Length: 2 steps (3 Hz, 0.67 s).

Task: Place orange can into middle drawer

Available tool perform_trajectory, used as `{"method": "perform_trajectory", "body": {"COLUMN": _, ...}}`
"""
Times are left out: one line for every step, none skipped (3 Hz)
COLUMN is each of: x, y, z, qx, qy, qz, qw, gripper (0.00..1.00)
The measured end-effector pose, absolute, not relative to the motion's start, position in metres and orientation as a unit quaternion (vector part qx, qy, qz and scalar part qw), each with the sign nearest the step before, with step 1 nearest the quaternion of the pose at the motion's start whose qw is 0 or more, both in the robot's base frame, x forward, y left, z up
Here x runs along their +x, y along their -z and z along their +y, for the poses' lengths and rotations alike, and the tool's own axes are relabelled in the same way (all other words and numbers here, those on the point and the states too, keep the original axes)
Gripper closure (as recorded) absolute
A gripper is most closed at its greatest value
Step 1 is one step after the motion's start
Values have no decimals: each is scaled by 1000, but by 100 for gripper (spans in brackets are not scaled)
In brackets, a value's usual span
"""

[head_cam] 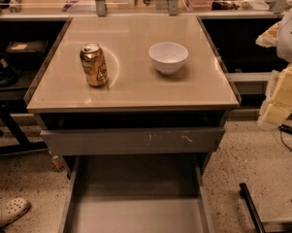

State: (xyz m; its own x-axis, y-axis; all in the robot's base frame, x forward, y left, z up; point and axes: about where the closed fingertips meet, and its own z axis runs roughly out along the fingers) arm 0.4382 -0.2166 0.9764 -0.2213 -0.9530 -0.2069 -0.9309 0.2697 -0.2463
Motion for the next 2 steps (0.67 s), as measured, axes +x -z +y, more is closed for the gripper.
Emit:
{"method": "perform_trajectory", "body": {"x": 438, "y": -976, "z": -217, "qx": -603, "qy": 35, "qz": 781, "qw": 159, "gripper": 0}}
{"method": "perform_trajectory", "body": {"x": 449, "y": -974, "z": -203, "qx": -562, "qy": 11, "qz": 803, "qw": 199, "gripper": 0}}
